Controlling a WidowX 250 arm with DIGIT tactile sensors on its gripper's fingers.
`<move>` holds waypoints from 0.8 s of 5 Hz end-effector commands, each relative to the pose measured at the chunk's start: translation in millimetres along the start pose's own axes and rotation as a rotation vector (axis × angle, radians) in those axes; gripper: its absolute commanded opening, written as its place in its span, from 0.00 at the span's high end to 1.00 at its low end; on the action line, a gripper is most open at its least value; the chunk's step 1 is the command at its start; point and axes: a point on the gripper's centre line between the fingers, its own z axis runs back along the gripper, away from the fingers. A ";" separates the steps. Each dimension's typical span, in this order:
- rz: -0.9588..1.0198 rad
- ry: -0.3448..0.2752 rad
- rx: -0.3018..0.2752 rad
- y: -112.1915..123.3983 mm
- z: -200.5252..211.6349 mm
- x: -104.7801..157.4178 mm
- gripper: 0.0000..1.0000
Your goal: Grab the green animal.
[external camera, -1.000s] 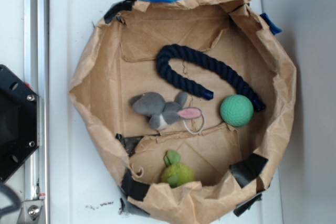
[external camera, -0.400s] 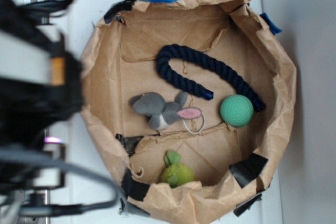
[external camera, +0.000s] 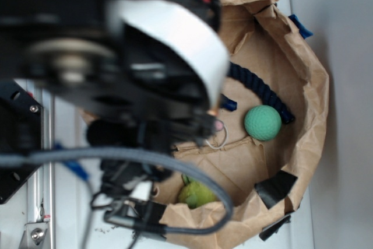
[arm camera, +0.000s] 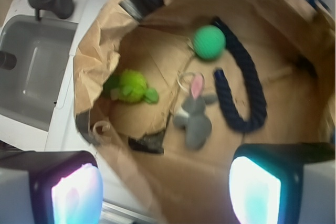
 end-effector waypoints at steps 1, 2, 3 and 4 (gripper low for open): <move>-0.278 -0.175 -0.035 5.3 -27.3 20.9 0.00; -0.298 -0.185 -0.058 17.4 -35.0 18.9 0.00; -0.298 -0.185 -0.058 17.4 -35.0 18.9 0.00; -0.298 -0.185 -0.058 17.4 -35.0 18.9 0.00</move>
